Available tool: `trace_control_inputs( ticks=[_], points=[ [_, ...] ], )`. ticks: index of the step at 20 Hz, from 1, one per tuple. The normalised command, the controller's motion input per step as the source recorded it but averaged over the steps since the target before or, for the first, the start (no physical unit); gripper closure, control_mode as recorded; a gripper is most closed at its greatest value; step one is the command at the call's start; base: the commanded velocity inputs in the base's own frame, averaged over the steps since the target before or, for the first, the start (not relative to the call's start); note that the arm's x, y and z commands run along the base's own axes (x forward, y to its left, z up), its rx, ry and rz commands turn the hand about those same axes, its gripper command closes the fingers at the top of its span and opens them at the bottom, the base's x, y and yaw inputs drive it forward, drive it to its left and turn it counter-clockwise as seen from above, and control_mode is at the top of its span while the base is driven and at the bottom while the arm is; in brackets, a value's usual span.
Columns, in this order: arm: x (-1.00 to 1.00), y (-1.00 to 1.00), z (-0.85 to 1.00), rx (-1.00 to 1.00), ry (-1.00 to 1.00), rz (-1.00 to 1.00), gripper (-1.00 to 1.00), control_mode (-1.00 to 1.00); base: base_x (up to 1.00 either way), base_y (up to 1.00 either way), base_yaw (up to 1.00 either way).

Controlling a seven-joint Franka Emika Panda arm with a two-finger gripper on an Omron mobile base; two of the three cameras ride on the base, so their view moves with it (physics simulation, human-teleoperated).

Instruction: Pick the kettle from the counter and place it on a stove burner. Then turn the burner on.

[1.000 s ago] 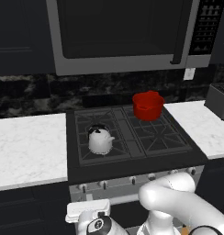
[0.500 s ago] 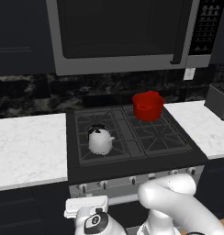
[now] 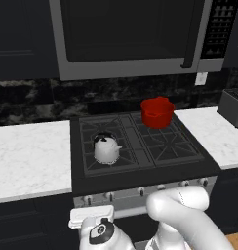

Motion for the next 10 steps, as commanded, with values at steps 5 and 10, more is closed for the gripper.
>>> trace_control_inputs(
  ticks=[5, 10],
  points=[
    [0.13, 0.0, -0.26, 0.0, 0.0, 0.0, -1.0, -1.0, 0.0, 0.0, 0.0],
    [0.14, 0.01, -0.21, 0.0, 0.0, 0.0, -1.0, -1.0, 0.0, 0.0, 0.0]
  ],
)
